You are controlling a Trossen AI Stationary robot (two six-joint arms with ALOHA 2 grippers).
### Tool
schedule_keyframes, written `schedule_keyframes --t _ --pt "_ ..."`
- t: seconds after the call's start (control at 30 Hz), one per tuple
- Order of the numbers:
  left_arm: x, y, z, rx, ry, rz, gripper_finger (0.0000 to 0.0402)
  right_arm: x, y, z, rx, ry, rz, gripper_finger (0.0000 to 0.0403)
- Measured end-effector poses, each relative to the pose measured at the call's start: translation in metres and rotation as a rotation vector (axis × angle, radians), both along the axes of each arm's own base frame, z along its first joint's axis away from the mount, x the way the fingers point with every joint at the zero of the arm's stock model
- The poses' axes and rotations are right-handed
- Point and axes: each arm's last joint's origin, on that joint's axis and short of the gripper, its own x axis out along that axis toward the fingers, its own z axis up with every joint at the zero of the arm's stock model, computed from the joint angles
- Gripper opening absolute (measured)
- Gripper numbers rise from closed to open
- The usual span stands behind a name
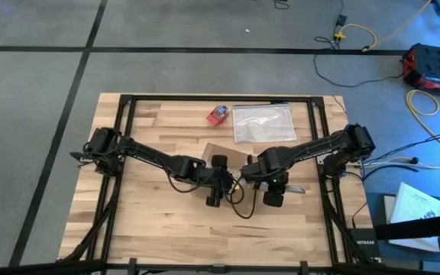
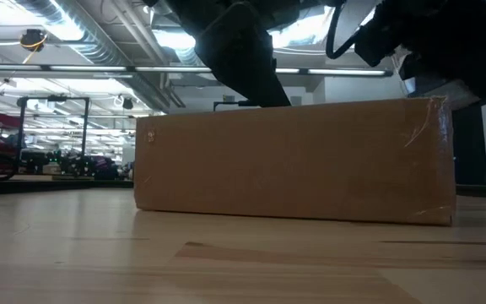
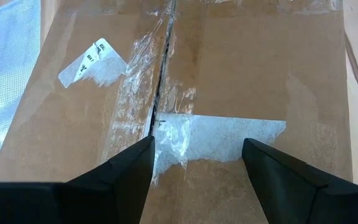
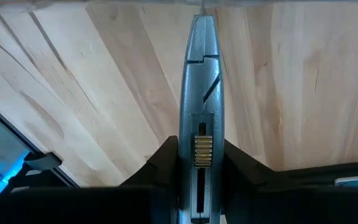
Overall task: Unpack boxes
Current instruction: Open the box using the silver cutter
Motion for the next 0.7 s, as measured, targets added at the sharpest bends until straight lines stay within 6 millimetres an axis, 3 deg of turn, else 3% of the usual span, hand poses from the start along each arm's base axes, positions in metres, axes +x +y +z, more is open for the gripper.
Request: schedule_keyframes --t 0.13,0.37,0.47,0.7 --pt "0.0 0.0 0.0 -0.001 0.0 0.0 0.0235 -0.005 0.0 0.0 -0.005 0.051 0.0 0.0061" --pt "0.0 0.0 0.0 -0.002 0.0 0.002 0.0235 -0.018 0.013 0.016 -0.092 -0.041 0.085 0.0061" --pt "0.0 0.0 0.0 0.009 0.002 -0.012 0.0235 -0.024 0.028 0.021 -0.137 -0.136 0.241 0.0061" --pt "0.0 -0.001 0.0 -0.005 0.009 -0.06 0.0235 -0.036 0.062 0.018 -0.432 -0.265 0.677 0.0061"
